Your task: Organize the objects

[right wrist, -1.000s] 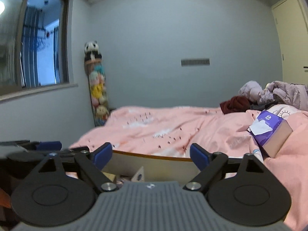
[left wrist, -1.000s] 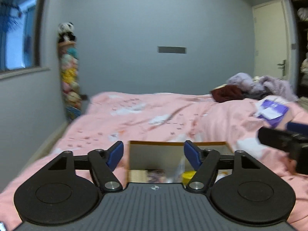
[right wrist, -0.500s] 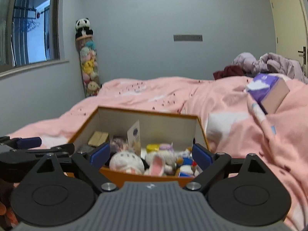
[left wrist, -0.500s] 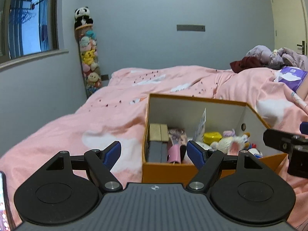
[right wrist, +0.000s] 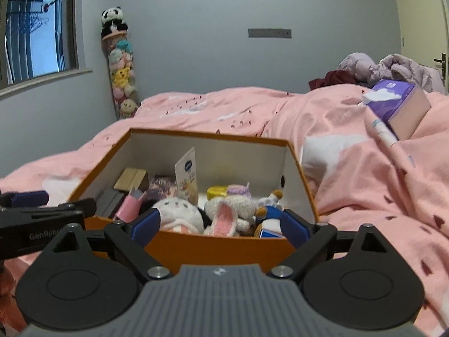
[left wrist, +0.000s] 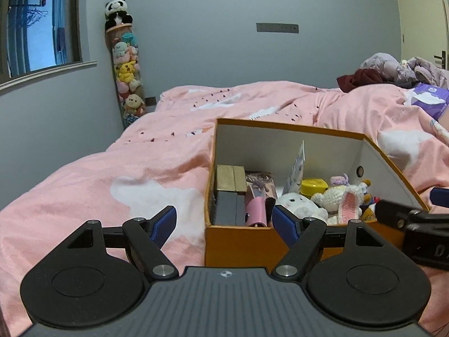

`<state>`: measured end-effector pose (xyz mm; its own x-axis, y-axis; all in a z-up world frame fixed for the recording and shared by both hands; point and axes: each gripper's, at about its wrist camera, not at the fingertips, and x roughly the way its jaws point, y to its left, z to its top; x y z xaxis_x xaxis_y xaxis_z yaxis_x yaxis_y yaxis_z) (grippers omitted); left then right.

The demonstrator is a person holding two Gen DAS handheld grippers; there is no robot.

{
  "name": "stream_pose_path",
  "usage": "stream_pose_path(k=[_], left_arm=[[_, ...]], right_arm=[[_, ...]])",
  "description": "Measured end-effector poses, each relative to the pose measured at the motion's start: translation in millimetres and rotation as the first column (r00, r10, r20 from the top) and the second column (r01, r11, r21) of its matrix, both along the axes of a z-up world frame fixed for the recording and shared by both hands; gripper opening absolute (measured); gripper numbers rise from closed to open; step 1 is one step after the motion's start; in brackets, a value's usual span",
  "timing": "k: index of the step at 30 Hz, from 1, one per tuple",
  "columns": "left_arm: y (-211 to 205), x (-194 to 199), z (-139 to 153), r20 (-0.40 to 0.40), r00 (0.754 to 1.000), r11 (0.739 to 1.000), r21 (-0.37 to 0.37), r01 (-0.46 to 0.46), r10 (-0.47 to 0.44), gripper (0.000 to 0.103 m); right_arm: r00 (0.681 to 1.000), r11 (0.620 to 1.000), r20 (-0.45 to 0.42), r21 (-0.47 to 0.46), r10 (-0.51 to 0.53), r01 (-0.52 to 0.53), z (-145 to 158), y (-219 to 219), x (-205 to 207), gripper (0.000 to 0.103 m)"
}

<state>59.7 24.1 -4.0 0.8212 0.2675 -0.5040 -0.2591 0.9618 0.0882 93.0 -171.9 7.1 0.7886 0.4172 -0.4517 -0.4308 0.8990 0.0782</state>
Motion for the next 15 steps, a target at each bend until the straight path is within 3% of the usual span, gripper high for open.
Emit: stream_pose_path(k=[15], left_arm=[[-6,6,-7,-0.02,0.999,0.999,-0.041,0.027,-0.028,0.089]], right_arm=[[0.997,1.0,-0.078,-0.004,-0.02,0.02,-16,-4,13,0.094]])
